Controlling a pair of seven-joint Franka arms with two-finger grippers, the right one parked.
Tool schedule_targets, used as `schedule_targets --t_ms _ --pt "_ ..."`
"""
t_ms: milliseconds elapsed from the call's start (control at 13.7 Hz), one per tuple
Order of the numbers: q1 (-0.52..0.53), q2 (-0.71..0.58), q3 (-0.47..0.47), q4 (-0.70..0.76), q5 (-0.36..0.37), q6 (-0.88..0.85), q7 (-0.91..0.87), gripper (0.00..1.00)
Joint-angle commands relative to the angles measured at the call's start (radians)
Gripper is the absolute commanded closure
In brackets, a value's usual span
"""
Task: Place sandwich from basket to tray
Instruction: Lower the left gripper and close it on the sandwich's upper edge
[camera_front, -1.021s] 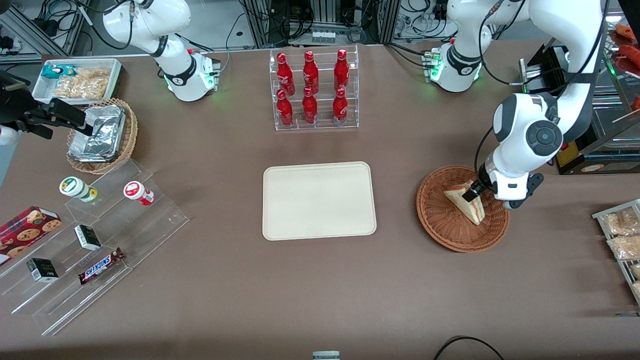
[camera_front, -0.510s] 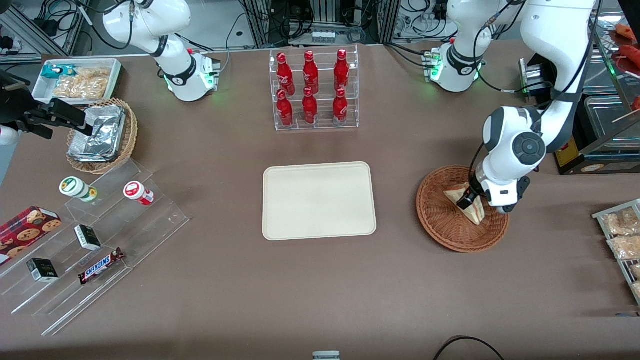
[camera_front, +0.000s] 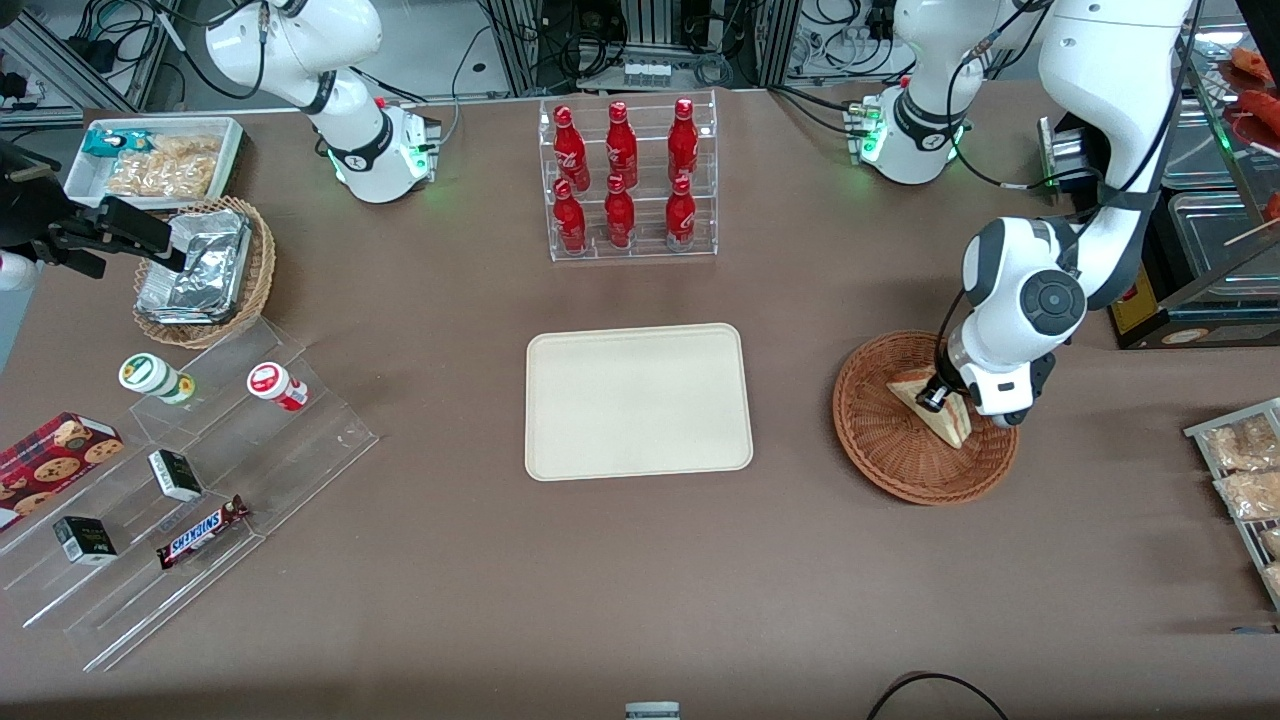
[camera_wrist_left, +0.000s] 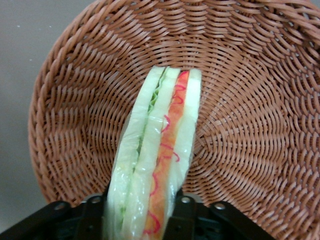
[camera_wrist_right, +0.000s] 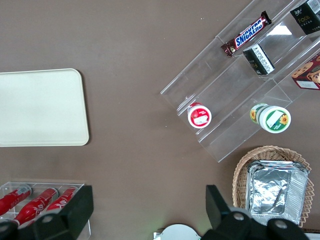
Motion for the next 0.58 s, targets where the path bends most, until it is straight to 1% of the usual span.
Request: schedule_targets --t_ms 0,73,146,219,365,510 --pt "-0.016 -0.029 -0.015 0.130 0.012 -0.224 0.028 0.97" --pt "-0.030 -0.027 -0.015 0.192 0.012 -0.336 0.135 0.97" --pt "-0.032 -0.026 -0.015 0.255 0.006 -0.434 0.206 0.97" --pt "-0.033 -0.024 -0.022 0.295 0.001 -0.491 0.243 0.97" --pt "-0.058 -0.016 -0.062 0.339 0.007 -0.506 0.256 0.96" --pt "-0.117 0.013 -0.078 0.364 0.009 -0.506 0.257 0.94"
